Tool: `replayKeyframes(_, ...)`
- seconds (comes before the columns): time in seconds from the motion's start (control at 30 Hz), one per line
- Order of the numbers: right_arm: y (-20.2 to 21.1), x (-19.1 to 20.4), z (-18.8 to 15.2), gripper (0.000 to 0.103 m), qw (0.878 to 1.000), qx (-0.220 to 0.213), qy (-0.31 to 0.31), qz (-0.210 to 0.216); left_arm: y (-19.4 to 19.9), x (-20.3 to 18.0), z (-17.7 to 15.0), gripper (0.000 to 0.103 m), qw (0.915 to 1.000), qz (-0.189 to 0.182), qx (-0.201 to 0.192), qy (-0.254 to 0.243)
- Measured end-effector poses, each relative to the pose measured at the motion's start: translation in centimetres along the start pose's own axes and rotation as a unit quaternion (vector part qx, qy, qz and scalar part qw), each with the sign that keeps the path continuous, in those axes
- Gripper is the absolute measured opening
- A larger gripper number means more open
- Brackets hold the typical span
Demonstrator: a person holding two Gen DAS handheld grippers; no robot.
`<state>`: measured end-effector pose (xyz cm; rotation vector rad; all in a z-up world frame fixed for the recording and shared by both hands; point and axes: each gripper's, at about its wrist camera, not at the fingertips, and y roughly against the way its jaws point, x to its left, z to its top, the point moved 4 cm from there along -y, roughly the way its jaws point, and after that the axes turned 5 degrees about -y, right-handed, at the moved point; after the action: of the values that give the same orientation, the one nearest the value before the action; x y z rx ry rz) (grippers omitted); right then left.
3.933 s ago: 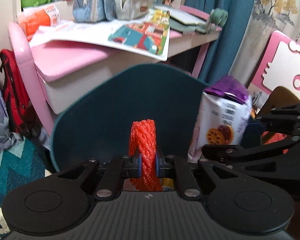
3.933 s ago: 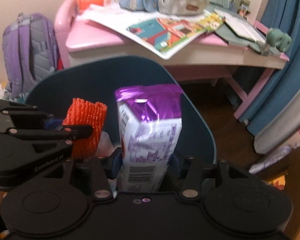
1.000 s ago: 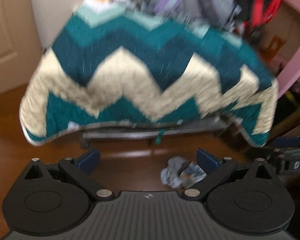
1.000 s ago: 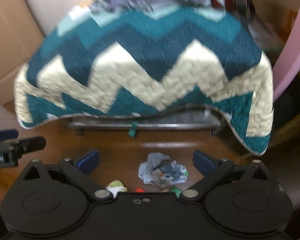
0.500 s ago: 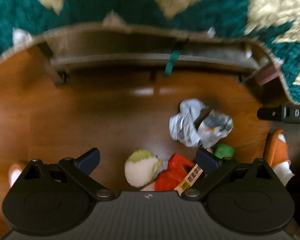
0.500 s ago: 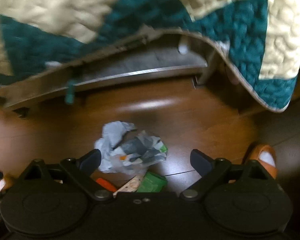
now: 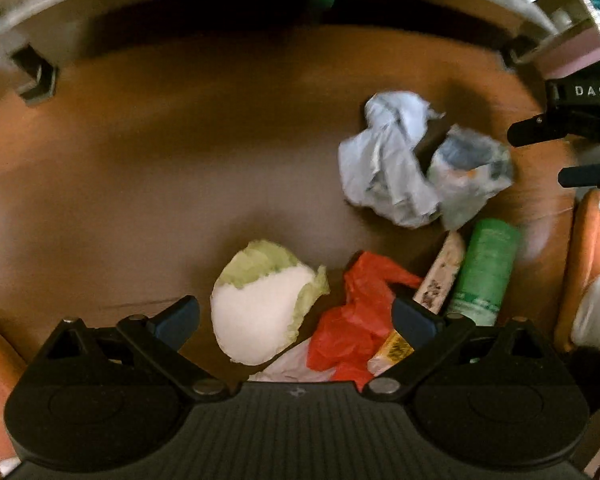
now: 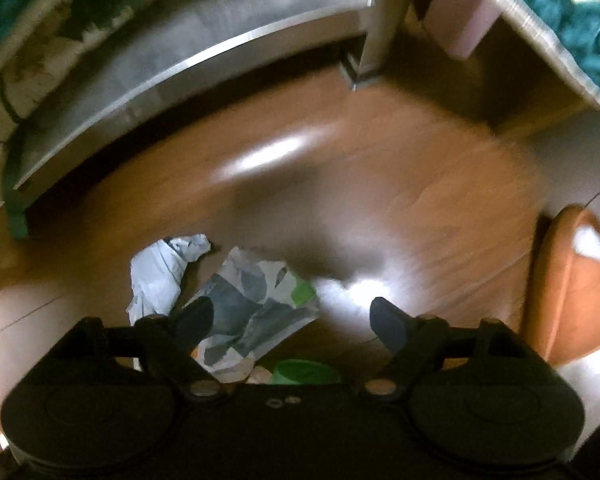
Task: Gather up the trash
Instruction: 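Grasp white cabbage with left tool while right tool grasps crumpled plastic bag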
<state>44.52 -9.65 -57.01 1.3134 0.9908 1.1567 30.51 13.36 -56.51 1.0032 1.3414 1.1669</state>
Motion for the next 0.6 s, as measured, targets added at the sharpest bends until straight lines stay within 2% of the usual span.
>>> replayKeyframes(0.17,-2.1,0.7,-0.2,0.078,1.0,0.02,-0.011,0.006,-2.2,1.0,-0.1,0.101,0.9996,-0.002,0.007,0.026)
replayKeyframes(0.37,-3.5,1.4,-0.5,0.067,0.999,0.032,0.003,0.005,-4.0,1.4,-0.4,0.083,0.9994,-0.004,0.021,0.027)
replayKeyframes(0.53,-4.0,1.7,-0.4,0.055,0.999,0.038,0.0,0.013,-4.6,1.9,-0.3,0.076,0.9992,-0.002,0.022,0.033)
replayKeyframes(0.6,-4.2,1.9,-0.3,0.048,0.999,0.036,0.004,0.013,-4.8,2.2,-0.2,0.073,0.9988,0.0,0.022,0.044)
